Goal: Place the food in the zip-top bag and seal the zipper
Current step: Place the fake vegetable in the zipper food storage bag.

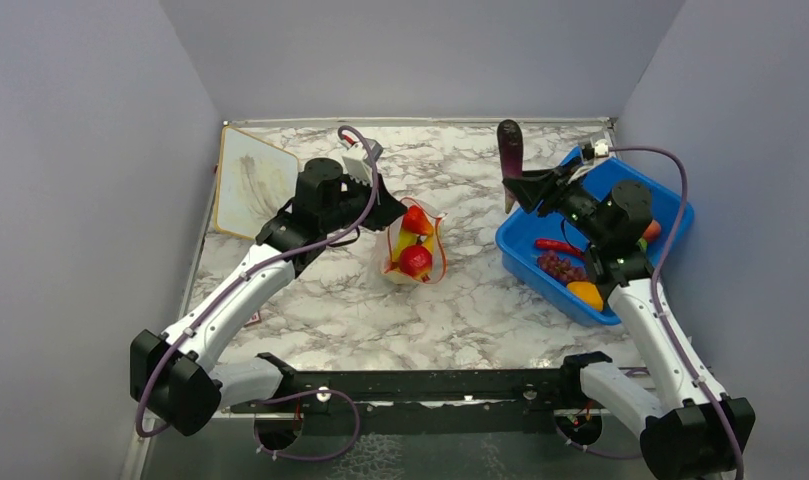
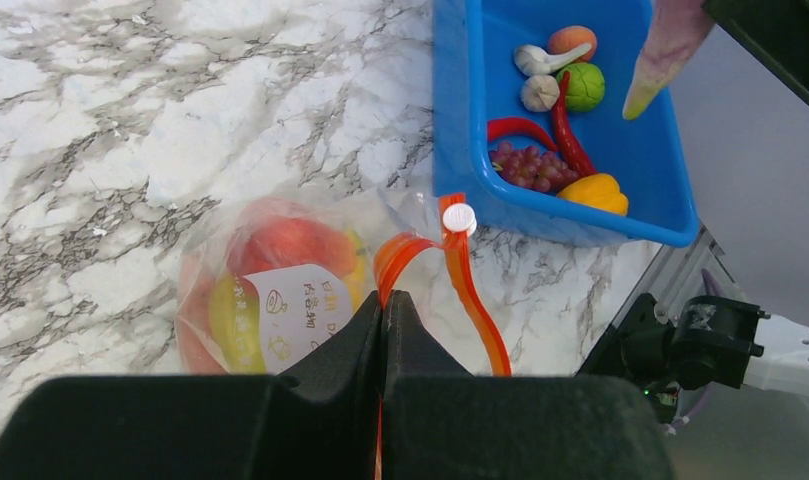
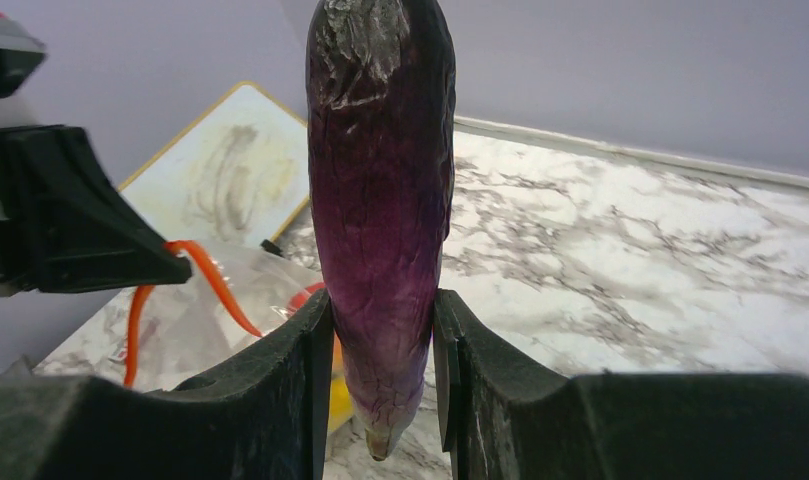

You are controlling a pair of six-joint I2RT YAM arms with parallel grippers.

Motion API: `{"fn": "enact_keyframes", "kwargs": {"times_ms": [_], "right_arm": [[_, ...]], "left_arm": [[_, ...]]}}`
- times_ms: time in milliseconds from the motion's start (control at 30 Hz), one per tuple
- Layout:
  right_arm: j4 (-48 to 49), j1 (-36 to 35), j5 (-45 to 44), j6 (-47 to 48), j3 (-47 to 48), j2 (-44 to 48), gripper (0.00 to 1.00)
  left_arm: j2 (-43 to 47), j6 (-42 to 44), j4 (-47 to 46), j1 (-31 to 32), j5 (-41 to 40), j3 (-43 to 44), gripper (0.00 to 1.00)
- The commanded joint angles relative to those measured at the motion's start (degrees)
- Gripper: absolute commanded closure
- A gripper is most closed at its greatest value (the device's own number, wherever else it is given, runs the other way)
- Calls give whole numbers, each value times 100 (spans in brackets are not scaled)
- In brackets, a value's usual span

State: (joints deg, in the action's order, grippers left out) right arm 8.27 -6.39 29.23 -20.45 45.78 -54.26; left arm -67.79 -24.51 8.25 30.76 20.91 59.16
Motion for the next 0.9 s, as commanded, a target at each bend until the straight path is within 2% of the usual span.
{"fn": "enact_keyframes", "kwargs": {"times_ms": [0, 100, 267, 500, 733, 867], "right_arm": [[489, -213, 477, 183, -63, 122, 79], [581, -277, 621, 212, -123, 175, 79], [1901, -404, 1356, 84, -724, 333, 82], [2088, -788, 2072, 746, -867, 283, 81], [3200, -1572, 2762, 1585, -1416, 331, 81], [3240, -1927, 3079, 1947, -1295, 73, 80]], "left_arm": [[-54, -244, 149, -3, 209, 451, 100], [-1, -378, 214, -5, 249, 487, 100], [16, -286, 382, -3, 81, 512, 100], [-7, -333, 294, -7, 209, 476, 100], [-117, -235, 292, -9, 709, 476, 100], [-138, -185, 274, -4, 938, 454, 100]]}}
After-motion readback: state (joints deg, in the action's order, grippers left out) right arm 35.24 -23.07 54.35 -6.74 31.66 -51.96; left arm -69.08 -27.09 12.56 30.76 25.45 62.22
